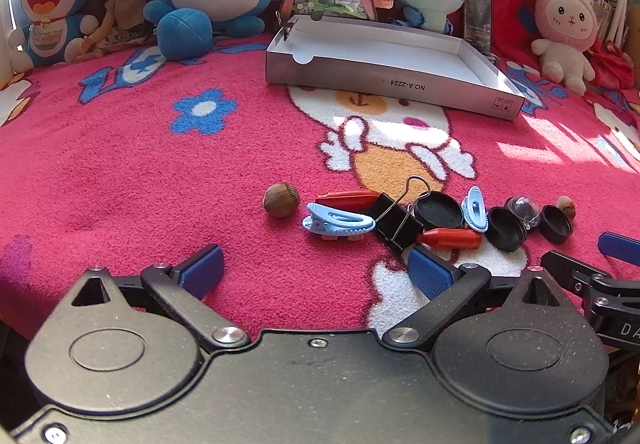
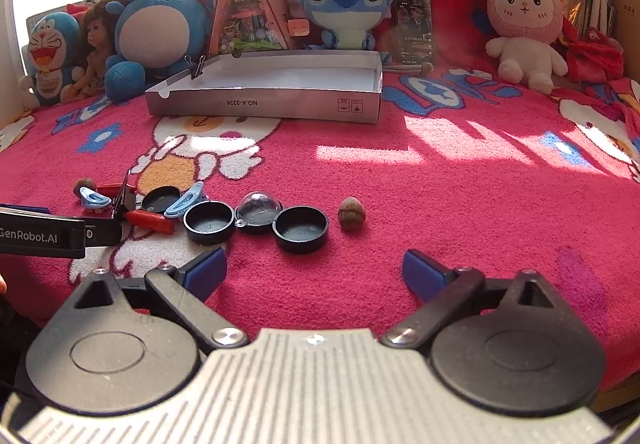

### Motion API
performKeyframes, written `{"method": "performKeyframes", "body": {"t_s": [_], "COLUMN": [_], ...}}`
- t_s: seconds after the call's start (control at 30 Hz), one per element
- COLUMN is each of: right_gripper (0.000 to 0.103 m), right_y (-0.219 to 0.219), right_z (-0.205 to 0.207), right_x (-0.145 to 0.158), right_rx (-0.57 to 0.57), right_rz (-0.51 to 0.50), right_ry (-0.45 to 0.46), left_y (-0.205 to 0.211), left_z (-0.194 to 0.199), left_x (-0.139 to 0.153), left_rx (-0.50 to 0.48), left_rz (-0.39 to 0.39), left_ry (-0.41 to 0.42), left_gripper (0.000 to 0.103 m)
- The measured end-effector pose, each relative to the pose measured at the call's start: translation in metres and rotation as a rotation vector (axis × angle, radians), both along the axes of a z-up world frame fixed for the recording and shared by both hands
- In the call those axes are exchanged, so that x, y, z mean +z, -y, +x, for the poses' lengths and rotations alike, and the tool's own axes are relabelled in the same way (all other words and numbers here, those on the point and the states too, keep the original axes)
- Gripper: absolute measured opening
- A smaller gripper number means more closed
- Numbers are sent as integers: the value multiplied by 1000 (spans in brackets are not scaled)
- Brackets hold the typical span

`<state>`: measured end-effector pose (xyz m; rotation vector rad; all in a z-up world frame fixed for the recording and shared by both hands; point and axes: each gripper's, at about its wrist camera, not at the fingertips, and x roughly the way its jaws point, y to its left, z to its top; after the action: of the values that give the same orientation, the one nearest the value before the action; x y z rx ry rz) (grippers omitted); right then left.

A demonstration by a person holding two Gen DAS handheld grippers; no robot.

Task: Organize rigid objects
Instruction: 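Move the left tool to the blue hair clip while the right tool approaches a black lid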

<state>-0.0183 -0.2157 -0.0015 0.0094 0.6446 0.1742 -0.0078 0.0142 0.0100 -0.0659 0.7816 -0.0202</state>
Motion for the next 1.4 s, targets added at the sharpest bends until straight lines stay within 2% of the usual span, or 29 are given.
{"method": "performKeyframes", "body": {"t_s": [0.03,0.1,0.17,0.23,0.33,0.43,0.57,0.7,0.93,1.03,1.07,1.13,1.4], "right_gripper": [95,89,84,79,70,63,55,49,47,47,47,47,47], "right_y": [0,0,0,0,-1,-1,0,-1,-2,-2,-2,-2,-3], "right_z": [-3,-5,-5,-4,-1,2,6,10,15,16,16,17,19], "right_x": [2,4,5,6,5,3,2,2,0,0,-1,-1,-3], "right_rx": [13,30,43,45,34,26,16,20,16,9,4,-7,-12], "right_rz": [16,44,70,82,72,62,58,44,23,5,0,-13,-34], "right_ry": [6,9,13,12,8,3,1,8,16,21,21,22,33], "left_y": [-3,-8,-9,-8,-1,3,3,-1,-7,-4,-3,-1,3], "left_z": [-2,-6,-7,-9,-12,-13,-10,-4,4,4,4,5,11], "left_x": [4,9,13,15,15,12,12,10,8,7,7,6,3], "left_rx": [10,12,4,-18,-58,-82,-72,-67,-29,-28,-28,-31,-25], "left_rz": [-21,-54,-77,-83,-73,-102,-79,-101,-54,1,18,34,16], "left_ry": [7,20,23,26,29,22,29,23,43,61,66,75,81], "left_gripper": [80,54,43,40,28,28,25,25,25,31,37,39,39]}}
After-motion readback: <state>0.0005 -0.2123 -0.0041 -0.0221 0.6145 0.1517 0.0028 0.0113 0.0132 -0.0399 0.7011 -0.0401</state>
